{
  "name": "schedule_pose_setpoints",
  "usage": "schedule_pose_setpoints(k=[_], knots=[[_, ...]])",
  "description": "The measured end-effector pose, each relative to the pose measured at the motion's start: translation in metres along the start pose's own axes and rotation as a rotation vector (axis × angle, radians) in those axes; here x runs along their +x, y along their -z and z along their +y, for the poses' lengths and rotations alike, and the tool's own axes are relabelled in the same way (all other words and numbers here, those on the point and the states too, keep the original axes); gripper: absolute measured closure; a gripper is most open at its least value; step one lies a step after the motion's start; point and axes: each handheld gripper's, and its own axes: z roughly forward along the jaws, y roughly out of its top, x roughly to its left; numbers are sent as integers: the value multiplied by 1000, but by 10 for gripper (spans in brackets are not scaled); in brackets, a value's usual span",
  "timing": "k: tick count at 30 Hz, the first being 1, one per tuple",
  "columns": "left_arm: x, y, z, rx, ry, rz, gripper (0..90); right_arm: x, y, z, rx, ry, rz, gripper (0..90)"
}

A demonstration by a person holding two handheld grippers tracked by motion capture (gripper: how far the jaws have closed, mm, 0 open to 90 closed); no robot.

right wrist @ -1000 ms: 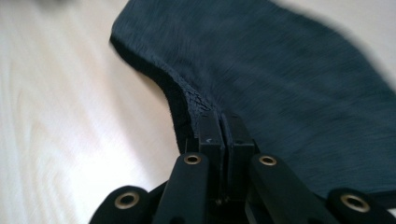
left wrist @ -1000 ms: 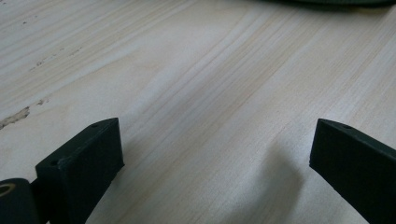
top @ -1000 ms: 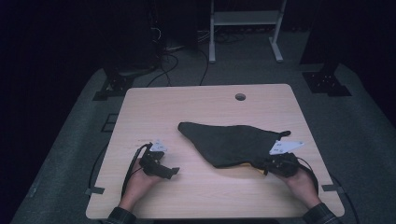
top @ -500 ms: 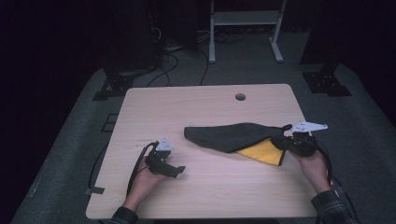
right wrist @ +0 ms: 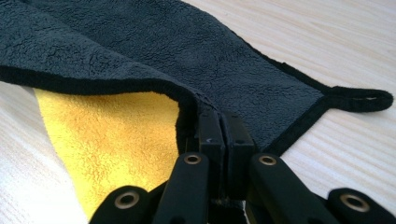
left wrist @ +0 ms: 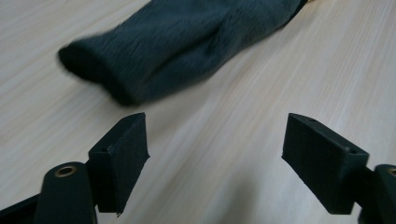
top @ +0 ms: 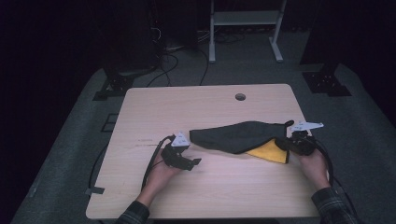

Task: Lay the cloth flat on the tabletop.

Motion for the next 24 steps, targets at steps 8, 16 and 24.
schedule_pose_setpoints(k=[8, 16, 24], knots=[[0, -35, 27, 6, -35, -21, 243, -1, -1, -1, -1, 0, 10, 875], [7, -56, 38, 32, -60, 5, 313, -1, -1, -1, 1, 3, 13, 875], [13, -65, 44, 68, -93, 69, 715, -1, -2, -2, 2, 4, 16, 875]])
